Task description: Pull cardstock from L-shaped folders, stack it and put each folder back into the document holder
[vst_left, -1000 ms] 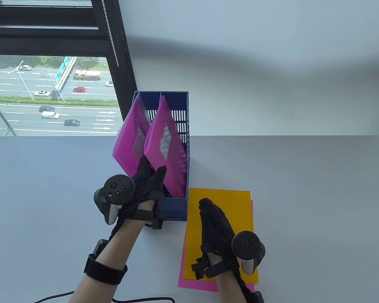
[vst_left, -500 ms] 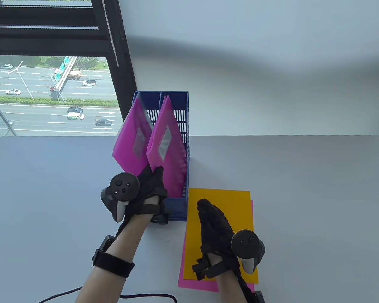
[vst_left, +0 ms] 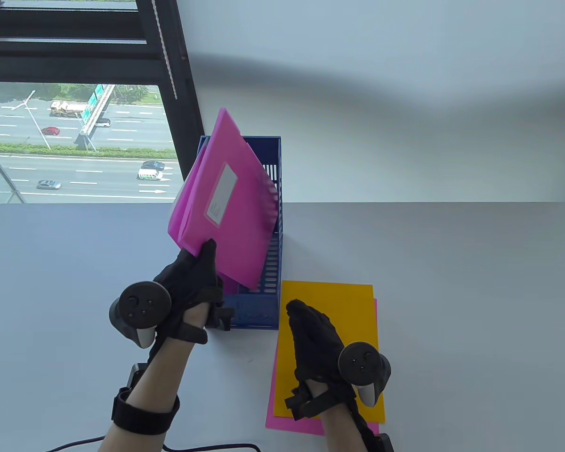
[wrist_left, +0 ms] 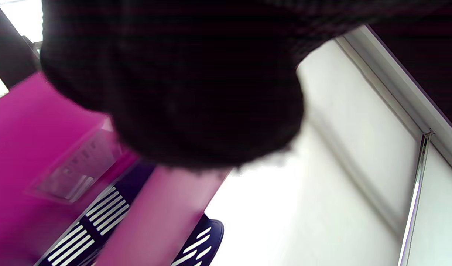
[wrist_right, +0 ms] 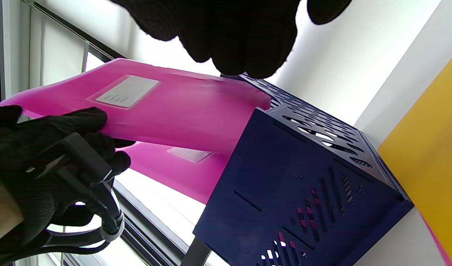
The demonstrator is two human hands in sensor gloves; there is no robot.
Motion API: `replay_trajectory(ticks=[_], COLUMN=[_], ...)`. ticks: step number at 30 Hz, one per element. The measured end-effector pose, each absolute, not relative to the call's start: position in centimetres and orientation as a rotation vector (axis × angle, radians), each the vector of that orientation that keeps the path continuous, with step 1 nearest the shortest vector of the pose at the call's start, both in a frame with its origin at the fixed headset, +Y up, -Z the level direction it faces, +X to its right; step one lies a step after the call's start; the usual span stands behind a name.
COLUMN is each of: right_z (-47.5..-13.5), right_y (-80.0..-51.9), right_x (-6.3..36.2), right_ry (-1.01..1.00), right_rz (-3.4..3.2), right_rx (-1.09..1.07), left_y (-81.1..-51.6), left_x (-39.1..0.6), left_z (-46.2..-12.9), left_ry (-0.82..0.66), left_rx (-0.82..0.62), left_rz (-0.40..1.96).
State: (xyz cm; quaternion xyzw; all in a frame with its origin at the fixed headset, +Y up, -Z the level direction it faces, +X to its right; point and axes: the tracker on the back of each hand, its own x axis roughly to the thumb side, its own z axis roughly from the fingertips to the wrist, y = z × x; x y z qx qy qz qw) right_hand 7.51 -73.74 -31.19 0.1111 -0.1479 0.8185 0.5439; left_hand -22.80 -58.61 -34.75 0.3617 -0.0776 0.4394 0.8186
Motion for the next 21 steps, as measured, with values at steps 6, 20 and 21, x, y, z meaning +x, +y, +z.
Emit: replay_trajectory(ticks=[6, 20, 21], right_z=[-31.3, -31.2, -31.2], right_y=[-73.8, -73.1, -73.1], right_x=[7.7, 10.2, 10.6], right_ry=[-0.348, -0.431, -0.43], right_rz=[1.934, 1.812, 1.778], right_rx=[0.265, 0.225, 0.216], left_y=[-57.7, -59.5, -59.7], left_x=[-25.1, -29.9, -30.0], left_z=[-30.5, -25.9, -26.0], left_ry=[-0.218, -0.403, -0.427], left_rx=[0.929, 0.855, 0.83], left_rz=[0.988, 0.985, 0.976])
